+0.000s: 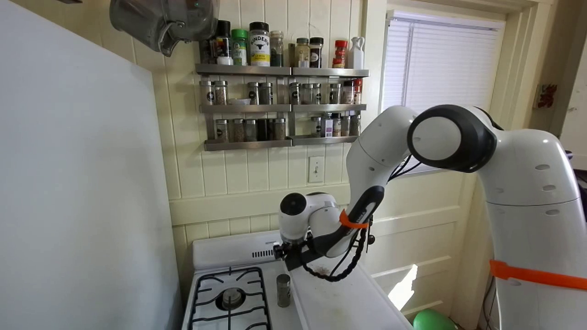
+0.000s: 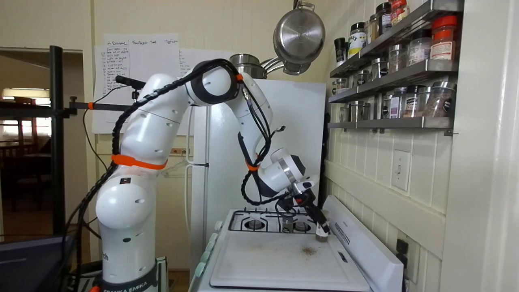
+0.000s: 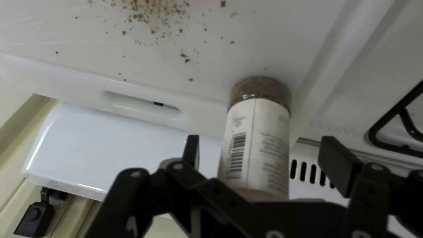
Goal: Put the right bottle on the bottom shelf
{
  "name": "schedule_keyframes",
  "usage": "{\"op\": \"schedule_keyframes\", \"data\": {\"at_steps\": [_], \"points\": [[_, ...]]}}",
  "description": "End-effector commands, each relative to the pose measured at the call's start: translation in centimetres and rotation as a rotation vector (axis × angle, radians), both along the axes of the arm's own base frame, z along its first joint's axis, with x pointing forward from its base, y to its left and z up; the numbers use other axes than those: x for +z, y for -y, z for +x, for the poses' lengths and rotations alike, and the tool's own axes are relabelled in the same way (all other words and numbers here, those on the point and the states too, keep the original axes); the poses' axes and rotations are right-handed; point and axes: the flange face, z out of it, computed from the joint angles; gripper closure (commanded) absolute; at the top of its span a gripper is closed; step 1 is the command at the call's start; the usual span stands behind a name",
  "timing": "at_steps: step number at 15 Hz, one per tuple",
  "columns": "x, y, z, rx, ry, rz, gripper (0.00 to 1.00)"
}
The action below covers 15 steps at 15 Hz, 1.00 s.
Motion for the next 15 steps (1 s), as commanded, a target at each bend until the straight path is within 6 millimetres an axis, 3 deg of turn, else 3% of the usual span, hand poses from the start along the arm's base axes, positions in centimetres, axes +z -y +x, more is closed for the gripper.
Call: {"op": "schedule_keyframes", "data": {"at_steps": [1,8,15], "points": [[-0.5,-0.1,0.2,0.012,-0.004,0.026,0.24],[-0.5,0.2,0.2,-0.018,-0.011,0.034,0.81],[1.6,-0.9,-0.5,0.035,0.016,0.075,0.83]]}}
